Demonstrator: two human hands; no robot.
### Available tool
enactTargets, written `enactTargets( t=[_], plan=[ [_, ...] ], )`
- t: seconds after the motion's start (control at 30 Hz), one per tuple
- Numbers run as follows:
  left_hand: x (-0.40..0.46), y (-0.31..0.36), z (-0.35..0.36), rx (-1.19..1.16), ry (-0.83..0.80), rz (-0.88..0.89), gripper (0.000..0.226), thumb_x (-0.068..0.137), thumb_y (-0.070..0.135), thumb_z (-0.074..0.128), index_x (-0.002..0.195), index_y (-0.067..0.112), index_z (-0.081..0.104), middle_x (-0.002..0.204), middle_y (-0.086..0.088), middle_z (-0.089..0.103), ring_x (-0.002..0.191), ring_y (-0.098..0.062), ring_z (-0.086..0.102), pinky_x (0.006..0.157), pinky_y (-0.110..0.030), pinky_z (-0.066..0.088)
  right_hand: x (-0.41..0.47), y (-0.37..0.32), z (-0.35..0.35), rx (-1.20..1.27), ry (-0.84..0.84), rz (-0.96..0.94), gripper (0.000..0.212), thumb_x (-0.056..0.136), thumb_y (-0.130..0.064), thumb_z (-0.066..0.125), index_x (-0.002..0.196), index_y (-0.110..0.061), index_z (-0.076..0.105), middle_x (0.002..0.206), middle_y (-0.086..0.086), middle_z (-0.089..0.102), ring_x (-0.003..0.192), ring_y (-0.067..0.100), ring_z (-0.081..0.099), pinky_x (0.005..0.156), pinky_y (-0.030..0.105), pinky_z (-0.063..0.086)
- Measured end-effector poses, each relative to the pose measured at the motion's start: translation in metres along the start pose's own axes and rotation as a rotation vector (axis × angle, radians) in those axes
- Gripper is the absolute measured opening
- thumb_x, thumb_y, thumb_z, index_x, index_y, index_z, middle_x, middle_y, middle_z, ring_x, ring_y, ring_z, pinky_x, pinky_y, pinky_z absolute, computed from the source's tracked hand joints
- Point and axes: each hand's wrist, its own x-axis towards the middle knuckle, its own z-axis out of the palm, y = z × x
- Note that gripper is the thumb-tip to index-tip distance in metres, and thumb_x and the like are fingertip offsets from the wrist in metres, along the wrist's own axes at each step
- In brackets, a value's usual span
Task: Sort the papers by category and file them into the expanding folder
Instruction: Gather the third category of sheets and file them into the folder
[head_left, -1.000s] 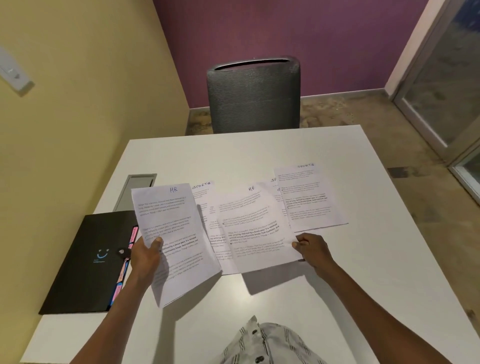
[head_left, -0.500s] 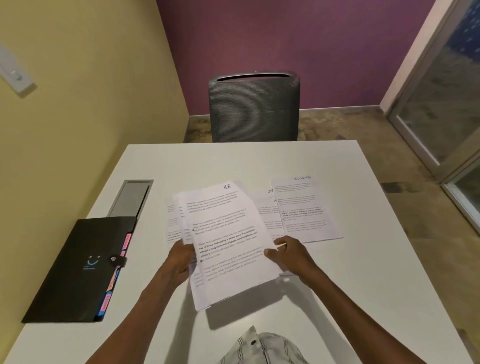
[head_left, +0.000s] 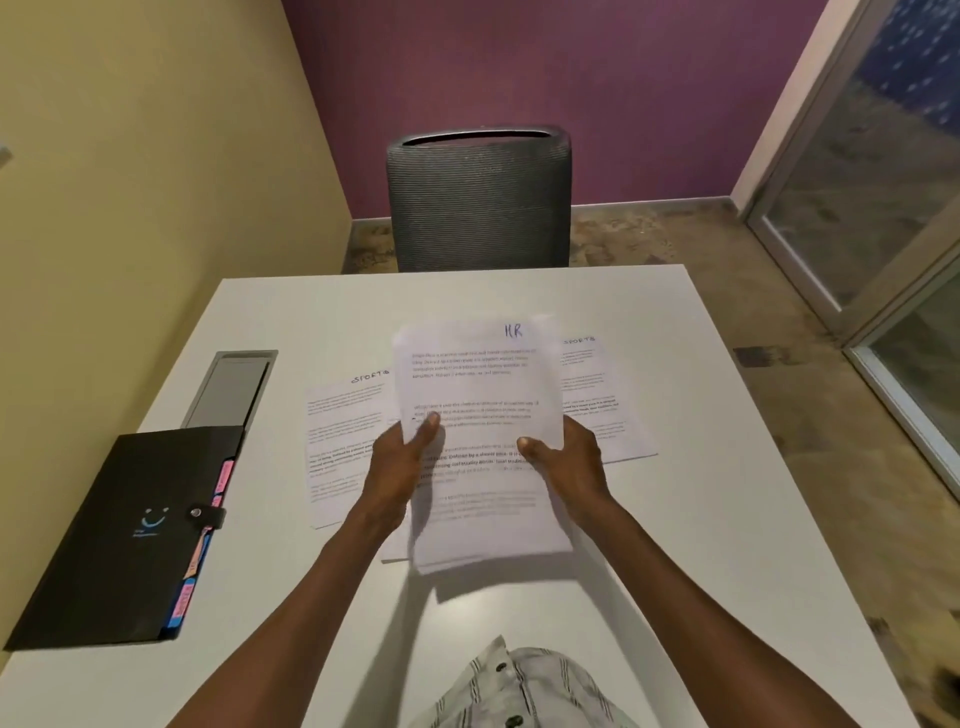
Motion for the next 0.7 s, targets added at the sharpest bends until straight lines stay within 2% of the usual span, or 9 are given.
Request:
enactTargets(
  t=[0.07, 0.17, 0.23, 0.37, 0.5, 0.6, 0.7],
  plan=[
    [0.003, 0.003, 0.003, 0.106, -0.015, 0.169, 0.012, 0.096, 0.027, 0.062, 0.104, 0.023, 0.07, 0.095, 0.011, 0.076, 0.095, -0.016, 0.073, 0.071, -0.025, 0.059, 0.001, -0.01, -0.009, -0.026, 0.038, -0.074, 0.027, 0.083, -0.011, 0.073, 0.108, -0.019, 0.065, 0.092, -0.012, 0.069, 0.082, 0.0, 0.065, 0.057, 0.006, 0.048],
    [0.008, 0.008, 0.007, 0.117, -0.028, 0.272, 0.021, 0.098, 0.027, 0.059, 0.115, 0.018, 0.068, 0.107, 0.004, 0.075, 0.098, -0.015, 0.072, 0.085, -0.042, 0.059, 0.007, -0.02, -0.016, 0.02, 0.062, -0.135, 0.031, 0.083, -0.015, 0.075, 0.112, -0.019, 0.065, 0.095, -0.011, 0.07, 0.084, 0.002, 0.067, 0.064, 0.009, 0.051],
    [0.01, 0.011, 0.013, 0.072, -0.033, 0.301, 0.028, 0.098, 0.032, 0.059, 0.12, 0.016, 0.066, 0.112, 0.0, 0.074, 0.103, -0.021, 0.071, 0.086, -0.045, 0.058, 0.009, -0.023, -0.019, 0.08, 0.067, -0.129, 0.03, 0.083, -0.015, 0.075, 0.11, -0.021, 0.065, 0.094, -0.015, 0.07, 0.083, -0.001, 0.067, 0.066, 0.01, 0.052],
    [0.006, 0.0, 0.02, 0.034, -0.008, 0.278, 0.024, 0.096, 0.024, 0.064, 0.117, 0.014, 0.068, 0.109, 0.0, 0.075, 0.101, -0.019, 0.071, 0.085, -0.041, 0.058, 0.012, -0.008, -0.023, 0.086, 0.053, -0.087, 0.03, 0.082, -0.018, 0.077, 0.109, -0.021, 0.065, 0.096, -0.011, 0.071, 0.087, 0.004, 0.067, 0.071, 0.015, 0.053],
    [0.003, -0.035, 0.015, 0.123, 0.034, 0.206, 0.022, 0.092, 0.024, 0.069, 0.114, 0.02, 0.067, 0.107, 0.003, 0.074, 0.102, -0.017, 0.069, 0.088, -0.043, 0.057, 0.01, 0.02, -0.025, 0.03, 0.011, -0.042, 0.028, 0.08, -0.019, 0.079, 0.103, -0.024, 0.065, 0.099, -0.004, 0.072, 0.092, 0.013, 0.068, 0.077, 0.024, 0.053],
    [0.0, -0.051, 0.015, 0.203, 0.068, 0.15, 0.026, 0.092, 0.025, 0.067, 0.117, 0.021, 0.063, 0.109, 0.005, 0.072, 0.105, -0.019, 0.066, 0.086, -0.039, 0.055, 0.008, 0.03, -0.022, -0.006, -0.017, -0.037, 0.026, 0.081, -0.015, 0.078, 0.097, -0.03, 0.064, 0.097, -0.007, 0.071, 0.09, 0.011, 0.066, 0.076, 0.021, 0.053],
    [0.0, -0.053, 0.018, 0.188, 0.065, 0.144, 0.039, 0.087, 0.038, 0.063, 0.121, 0.02, 0.062, 0.111, 0.005, 0.071, 0.105, -0.016, 0.066, 0.088, -0.044, 0.055, 0.011, 0.031, -0.019, -0.004, -0.015, -0.002, 0.025, 0.082, -0.015, 0.076, 0.103, -0.021, 0.064, 0.097, -0.001, 0.072, 0.088, 0.014, 0.066, 0.071, 0.02, 0.051]
  ],
)
